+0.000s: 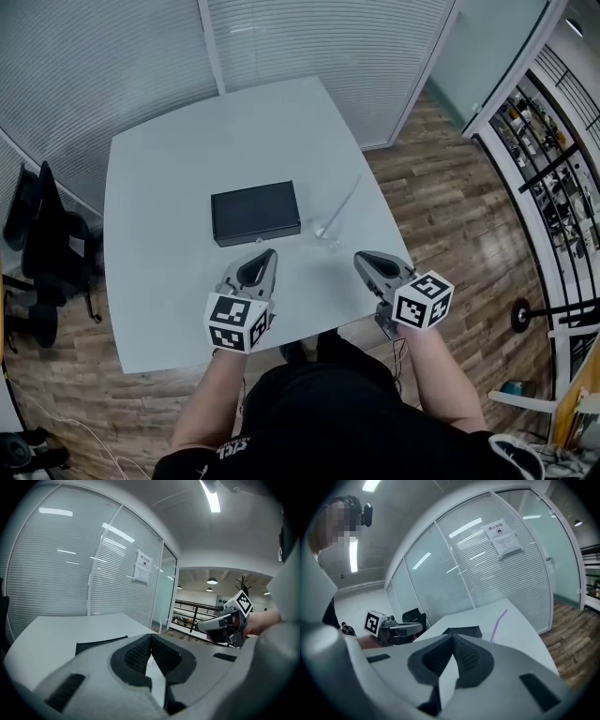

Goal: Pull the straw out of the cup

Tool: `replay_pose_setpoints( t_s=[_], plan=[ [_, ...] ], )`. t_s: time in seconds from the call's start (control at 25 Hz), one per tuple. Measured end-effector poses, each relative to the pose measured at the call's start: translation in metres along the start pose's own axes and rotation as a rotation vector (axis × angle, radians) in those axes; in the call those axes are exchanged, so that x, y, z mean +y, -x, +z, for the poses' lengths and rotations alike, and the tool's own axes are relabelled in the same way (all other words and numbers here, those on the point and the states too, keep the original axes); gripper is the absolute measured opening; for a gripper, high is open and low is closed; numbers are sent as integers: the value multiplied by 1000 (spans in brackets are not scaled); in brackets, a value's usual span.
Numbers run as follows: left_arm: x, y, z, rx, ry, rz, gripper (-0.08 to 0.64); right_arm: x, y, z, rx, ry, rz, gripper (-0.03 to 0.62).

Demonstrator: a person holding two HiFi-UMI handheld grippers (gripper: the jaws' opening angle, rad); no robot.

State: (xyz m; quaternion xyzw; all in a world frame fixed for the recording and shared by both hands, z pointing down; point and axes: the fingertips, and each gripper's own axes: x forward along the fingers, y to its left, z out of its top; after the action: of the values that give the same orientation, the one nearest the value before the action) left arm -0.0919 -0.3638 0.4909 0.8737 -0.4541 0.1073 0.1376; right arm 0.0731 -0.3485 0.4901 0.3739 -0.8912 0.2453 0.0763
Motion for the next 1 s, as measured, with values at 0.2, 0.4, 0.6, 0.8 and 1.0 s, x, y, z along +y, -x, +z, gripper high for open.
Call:
replay_pose_setpoints(
  t_s=[0.2, 0.4, 0.6, 0.8, 1.0],
  plan=[
    [5, -30, -6, 45, 11, 4, 11, -39, -18, -2, 18, -32, -15, 31],
    [12, -61, -15, 96, 18, 11, 11, -81, -47, -6, 46, -87, -17, 66],
    [9, -84, -22, 121, 32, 7, 11, -106, -69, -16, 75, -156, 17, 95],
    [13, -97, -32, 150, 46, 10, 11, -131, -91, -20, 98, -189, 10, 160],
    [10, -102, -41, 170, 49, 11, 11, -141, -106, -25, 114, -203, 27, 179]
  ],
)
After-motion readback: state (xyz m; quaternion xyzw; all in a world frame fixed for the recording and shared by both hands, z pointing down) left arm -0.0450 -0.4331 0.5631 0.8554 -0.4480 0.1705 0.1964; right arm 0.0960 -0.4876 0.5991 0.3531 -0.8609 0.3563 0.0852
